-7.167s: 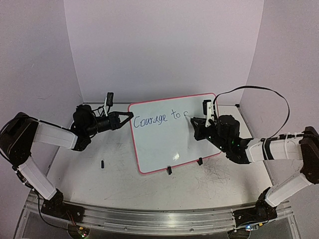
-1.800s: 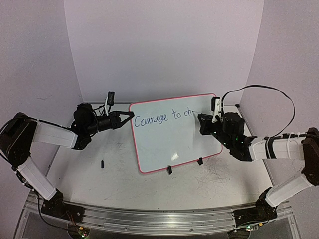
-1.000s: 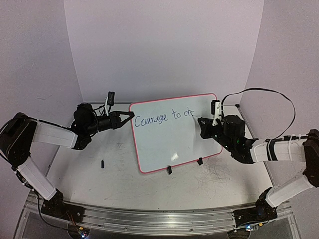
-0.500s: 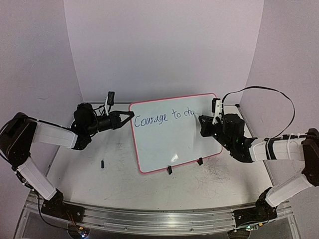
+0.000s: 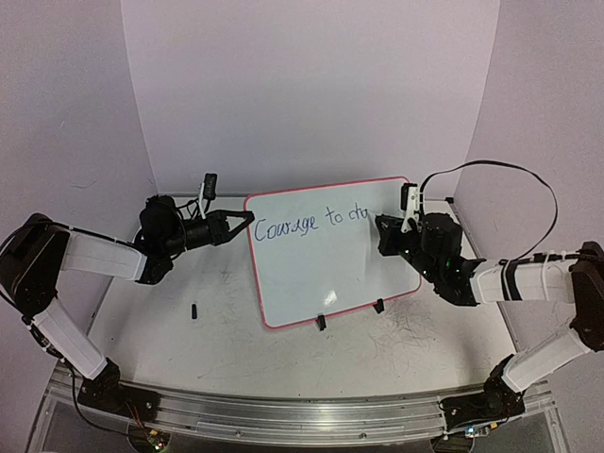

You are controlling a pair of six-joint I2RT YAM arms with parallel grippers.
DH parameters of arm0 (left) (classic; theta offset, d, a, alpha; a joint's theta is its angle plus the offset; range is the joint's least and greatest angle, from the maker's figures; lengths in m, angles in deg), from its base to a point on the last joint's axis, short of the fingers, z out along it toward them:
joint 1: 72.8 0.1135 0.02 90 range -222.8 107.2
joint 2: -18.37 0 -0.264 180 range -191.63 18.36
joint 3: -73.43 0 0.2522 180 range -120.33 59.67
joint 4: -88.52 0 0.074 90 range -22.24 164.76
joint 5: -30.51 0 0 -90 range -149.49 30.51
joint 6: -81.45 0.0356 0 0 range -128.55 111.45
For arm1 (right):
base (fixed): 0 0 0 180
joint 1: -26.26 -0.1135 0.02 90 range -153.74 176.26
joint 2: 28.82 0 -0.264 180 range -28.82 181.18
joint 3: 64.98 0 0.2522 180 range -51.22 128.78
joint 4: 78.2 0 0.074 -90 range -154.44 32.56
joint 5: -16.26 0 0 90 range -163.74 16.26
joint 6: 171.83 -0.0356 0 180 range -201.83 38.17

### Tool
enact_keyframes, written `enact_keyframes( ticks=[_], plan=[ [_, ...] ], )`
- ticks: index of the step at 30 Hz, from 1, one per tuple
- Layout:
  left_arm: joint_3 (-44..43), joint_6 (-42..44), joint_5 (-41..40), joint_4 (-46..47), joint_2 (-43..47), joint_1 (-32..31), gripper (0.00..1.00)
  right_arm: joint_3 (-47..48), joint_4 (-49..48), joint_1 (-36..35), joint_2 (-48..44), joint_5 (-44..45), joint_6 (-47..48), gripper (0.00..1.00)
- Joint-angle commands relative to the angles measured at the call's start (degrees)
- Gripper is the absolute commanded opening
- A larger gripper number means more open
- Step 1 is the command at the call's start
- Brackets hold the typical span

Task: Write a sentence on the whiteboard

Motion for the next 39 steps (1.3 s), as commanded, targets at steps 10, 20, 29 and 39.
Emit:
enact_keyframes(
  ticks=[10, 20, 29, 39],
  plan=[
    [-0.8, 3.4, 0.7, -6.5, -0.3, -2.4, 0.0, -2.7, 1.9, 0.2, -3.7, 0.1, -0.7, 0.0],
    [-1.1, 3.6, 0.7, -6.7, -0.7, -2.6, 0.0, 0.8, 0.2, 0.4, -5.1, -0.2, 0.1, 0.0],
    [-1.0, 3.8, 0.6, -6.8, -0.7, -2.6, 0.0, 2.7, -0.5, 1.3, -2.2, -0.2, 0.4, 0.0],
    [-1.1, 3.9, 0.7, -6.9, -0.7, -2.7, 0.0, 1.3, -0.4, 1.3, -1.1, -0.6, 0.1, 0.0]
  ],
)
